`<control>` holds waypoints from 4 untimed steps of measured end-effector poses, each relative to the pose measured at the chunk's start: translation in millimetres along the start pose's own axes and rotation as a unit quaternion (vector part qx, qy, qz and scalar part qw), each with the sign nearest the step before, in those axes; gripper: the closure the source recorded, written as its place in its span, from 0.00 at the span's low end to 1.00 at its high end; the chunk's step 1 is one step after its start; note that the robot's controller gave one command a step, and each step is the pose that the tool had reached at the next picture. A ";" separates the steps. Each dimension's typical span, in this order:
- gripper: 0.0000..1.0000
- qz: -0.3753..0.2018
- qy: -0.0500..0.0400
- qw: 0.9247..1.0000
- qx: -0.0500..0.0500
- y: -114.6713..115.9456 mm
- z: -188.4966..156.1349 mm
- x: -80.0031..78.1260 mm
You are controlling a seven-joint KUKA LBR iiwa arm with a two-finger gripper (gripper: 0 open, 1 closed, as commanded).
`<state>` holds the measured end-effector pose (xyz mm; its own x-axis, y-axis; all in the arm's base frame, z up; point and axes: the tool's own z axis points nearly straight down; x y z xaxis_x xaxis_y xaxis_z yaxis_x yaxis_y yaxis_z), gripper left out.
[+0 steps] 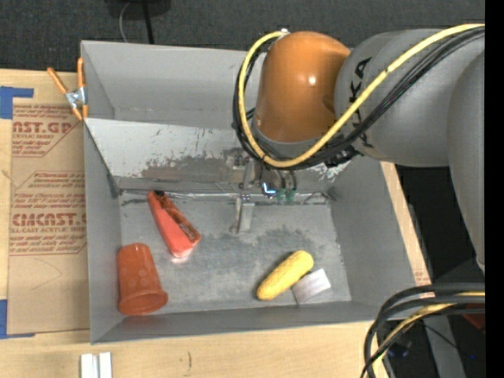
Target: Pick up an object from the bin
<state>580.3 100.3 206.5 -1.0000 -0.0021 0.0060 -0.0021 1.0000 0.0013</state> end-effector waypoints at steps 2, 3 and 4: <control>0.00 0.012 0.003 1.000 0.000 -44.7 -51.1 39.6; 0.00 0.016 0.002 1.000 0.000 -56.4 -67.1 46.4; 0.00 -0.016 -0.010 1.000 0.000 -60.3 -55.8 30.4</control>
Offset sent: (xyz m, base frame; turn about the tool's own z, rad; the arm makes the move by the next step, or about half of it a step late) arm -0.0627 -0.0776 0.0903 0.0454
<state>550.3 39.8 262.4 -0.9994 -0.0332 -0.0131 -0.0332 0.9994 0.0013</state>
